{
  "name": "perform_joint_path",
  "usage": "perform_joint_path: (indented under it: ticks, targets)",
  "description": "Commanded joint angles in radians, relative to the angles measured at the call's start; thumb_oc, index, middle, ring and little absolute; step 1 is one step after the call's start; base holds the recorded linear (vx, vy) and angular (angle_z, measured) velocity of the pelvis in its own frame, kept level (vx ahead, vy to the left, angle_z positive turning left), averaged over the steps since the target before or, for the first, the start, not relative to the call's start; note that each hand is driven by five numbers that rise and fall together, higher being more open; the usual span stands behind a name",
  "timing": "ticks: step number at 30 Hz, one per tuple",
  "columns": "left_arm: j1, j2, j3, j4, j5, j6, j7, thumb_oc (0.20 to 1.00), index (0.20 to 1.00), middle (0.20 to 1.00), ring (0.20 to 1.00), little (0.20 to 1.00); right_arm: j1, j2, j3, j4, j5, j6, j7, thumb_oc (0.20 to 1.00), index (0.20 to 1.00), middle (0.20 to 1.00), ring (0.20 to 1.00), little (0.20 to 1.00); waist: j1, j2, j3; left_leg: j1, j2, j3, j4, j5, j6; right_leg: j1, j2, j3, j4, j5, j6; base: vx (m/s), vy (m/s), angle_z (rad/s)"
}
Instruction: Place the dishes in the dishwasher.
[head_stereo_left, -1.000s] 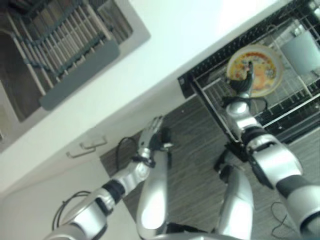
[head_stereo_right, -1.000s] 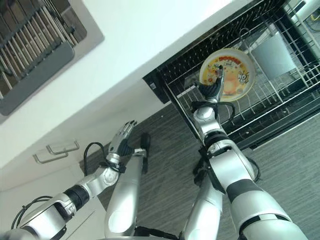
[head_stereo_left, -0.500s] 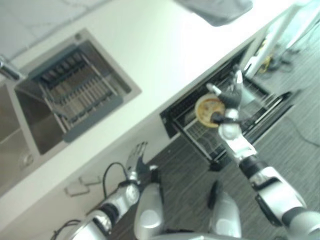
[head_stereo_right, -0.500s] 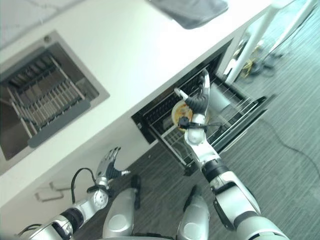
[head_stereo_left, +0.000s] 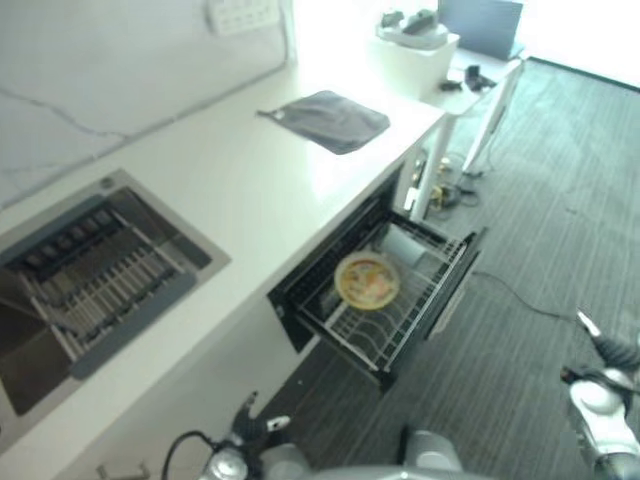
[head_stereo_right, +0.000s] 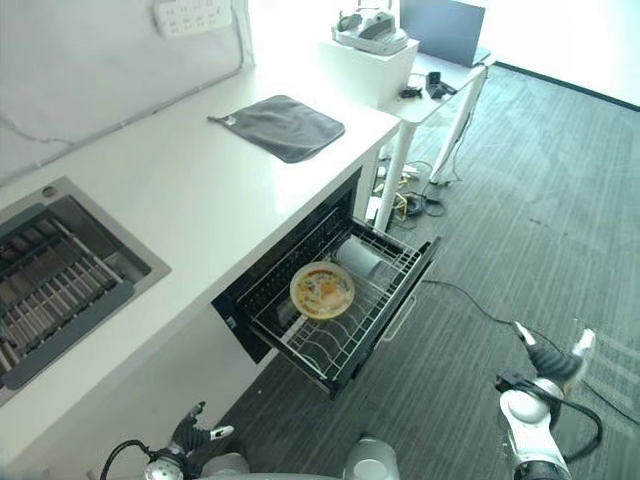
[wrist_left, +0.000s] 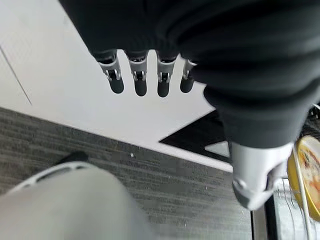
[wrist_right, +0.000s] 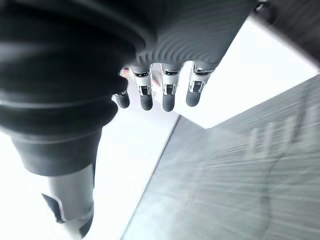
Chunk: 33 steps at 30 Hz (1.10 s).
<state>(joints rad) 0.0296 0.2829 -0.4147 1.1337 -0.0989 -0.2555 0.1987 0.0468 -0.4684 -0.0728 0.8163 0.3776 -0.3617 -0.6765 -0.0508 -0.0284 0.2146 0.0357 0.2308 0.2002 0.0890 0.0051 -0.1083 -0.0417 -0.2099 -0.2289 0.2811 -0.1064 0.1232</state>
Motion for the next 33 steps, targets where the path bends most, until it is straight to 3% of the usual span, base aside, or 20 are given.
perform_joint_path:
  ticks: [1, 3, 4, 5, 7, 9, 13, 16, 17, 24, 27, 33]
  targets:
    - [-0.053, -0.022, -0.013, -0.009, -0.048, 0.027, -0.033, 1.000, 1.000, 1.000, 1.000, 1.000, -0.091, 0.074, 0.026, 0.004, 0.206, -0.131, 0.110, 1.000, 1.000, 1.000, 1.000, 1.000, 0.001, -0.005, 0.069, -0.017, -0.003, 0.041, 0.039, 0.026, 0.033, 0.056, 0.020, 0.027, -0.043, 0.046, -0.041, 0.10, -0.090, 0.02]
    - [-0.052, -0.036, -0.036, 0.011, 0.012, 0.060, -0.038, 1.000, 1.000, 1.000, 1.000, 1.000, -0.107, 0.121, 0.012, 0.115, 0.345, -0.146, 0.266, 1.000, 1.000, 1.000, 1.000, 1.000, 0.019, 0.007, 0.068, -0.017, -0.005, 0.025, 0.049, 0.026, 0.031, 0.071, 0.017, 0.008, -0.039, 0.041, -0.046, 0.11, -0.081, 0.02]
    - [-0.050, -0.038, -0.045, 0.010, 0.018, 0.062, -0.037, 1.000, 1.000, 1.000, 1.000, 1.000, -0.121, 0.134, 0.020, 0.132, 0.361, -0.136, 0.299, 1.000, 1.000, 1.000, 1.000, 1.000, 0.026, 0.013, 0.069, -0.016, -0.008, 0.020, 0.049, 0.027, 0.032, 0.075, 0.016, 0.001, -0.038, 0.039, -0.047, 0.10, -0.037, 0.09]
    - [-0.053, -0.036, -0.061, 0.005, 0.027, 0.070, -0.040, 1.000, 1.000, 1.000, 1.000, 1.000, -0.143, 0.151, 0.039, 0.160, 0.463, -0.100, 0.432, 1.000, 1.000, 1.000, 1.000, 1.000, 0.039, 0.025, 0.070, -0.019, -0.014, 0.008, 0.054, 0.028, 0.032, 0.077, 0.011, -0.009, -0.031, 0.035, -0.049, 0.07, -0.009, 0.19]
    - [-0.058, -0.034, -0.076, -0.002, 0.048, 0.080, -0.044, 1.000, 1.000, 1.000, 1.000, 1.000, -0.175, 0.164, 0.058, 0.191, 0.551, -0.061, 0.573, 1.000, 1.000, 1.000, 1.000, 1.000, 0.052, 0.038, 0.076, -0.026, -0.021, -0.007, 0.061, 0.030, 0.033, 0.076, 0.005, -0.021, -0.016, 0.029, -0.051, 0.04, 0.016, 0.23]
    - [-0.071, -0.026, -0.096, -0.011, 0.045, 0.096, -0.059, 1.000, 1.000, 1.000, 1.000, 1.000, -0.233, 0.172, 0.097, 0.222, 0.688, 0.020, 0.764, 1.000, 1.000, 1.000, 1.000, 1.000, 0.076, 0.057, 0.086, -0.042, -0.036, -0.031, 0.070, 0.033, 0.035, 0.071, -0.007, -0.039, 0.009, 0.018, -0.054, 0.01, 0.044, 0.22]
    - [-0.125, 0.004, -0.119, -0.048, 0.003, 0.088, -0.084, 1.000, 1.000, 1.000, 1.000, 1.000, -0.368, 0.156, 0.126, 0.275, 0.776, 0.097, 0.935, 1.000, 1.000, 1.000, 1.000, 1.000, 0.132, 0.094, 0.131, -0.119, -0.068, -0.076, 0.107, 0.036, 0.041, 0.012, -0.050, -0.077, 0.102, -0.006, -0.057, -0.12, 0.071, 0.46]
    - [-0.180, 0.033, -0.136, -0.071, -0.033, 0.075, -0.091, 1.000, 1.000, 1.000, 1.000, 1.000, -0.515, 0.122, 0.128, 0.307, 0.765, 0.121, 0.936, 1.000, 1.000, 1.000, 1.000, 1.000, 0.166, 0.116, 0.179, -0.199, -0.089, -0.099, 0.148, 0.038, 0.044, -0.055, -0.080, -0.096, 0.182, -0.024, -0.060, -0.24, 0.050, 0.48]
    - [-0.207, 0.045, -0.138, -0.082, -0.058, 0.068, -0.092, 1.000, 1.000, 1.000, 1.000, 1.000, -0.600, 0.092, 0.129, 0.331, 0.742, 0.149, 0.953, 1.000, 1.000, 1.000, 1.000, 1.000, 0.188, 0.125, 0.206, -0.228, -0.103, -0.115, 0.171, 0.021, 0.038, -0.082, -0.097, -0.097, 0.232, -0.055, -0.052, -0.16, 0.043, 0.45]
    - [-0.267, 0.074, -0.100, -0.116, -0.114, -0.005, -0.096, 1.000, 1.000, 1.000, 1.000, 1.000, -0.921, 0.006, 0.219, 0.328, 0.716, 0.217, 0.967, 1.000, 1.000, 1.000, 1.000, 1.000, 0.291, 0.157, 0.305, -0.382, -0.141, -0.156, 0.226, 0.048, 0.057, -0.225, -0.150, -0.143, 0.394, -0.096, -0.060, -0.13, 0.070, 0.38]
    - [-0.265, 0.075, -0.095, -0.125, -0.119, -0.023, -0.096, 1.000, 1.000, 1.000, 1.000, 1.000, -0.963, -0.006, 0.241, 0.314, 0.707, 0.225, 0.950, 1.000, 1.000, 1.000, 1.000, 1.000, 0.309, 0.156, 0.305, -0.409, -0.143, -0.162, 0.225, 0.055, 0.059, -0.247, -0.153, -0.151, 0.399, -0.096, -0.059, -0.02, 0.119, 0.27]
    - [-0.261, 0.123, -0.093, -0.158, -0.105, -0.054, -0.111, 1.000, 1.000, 1.000, 1.000, 1.000, -1.111, -0.057, 0.285, 0.320, 0.730, 0.204, 0.947, 1.000, 1.000, 1.000, 1.000, 1.000, 0.375, 0.122, 0.305, -0.471, -0.149, -0.181, 0.191, 0.076, 0.065, -0.267, -0.142, -0.192, 0.347, -0.067, -0.046, 0.05, 0.078, 0.15]
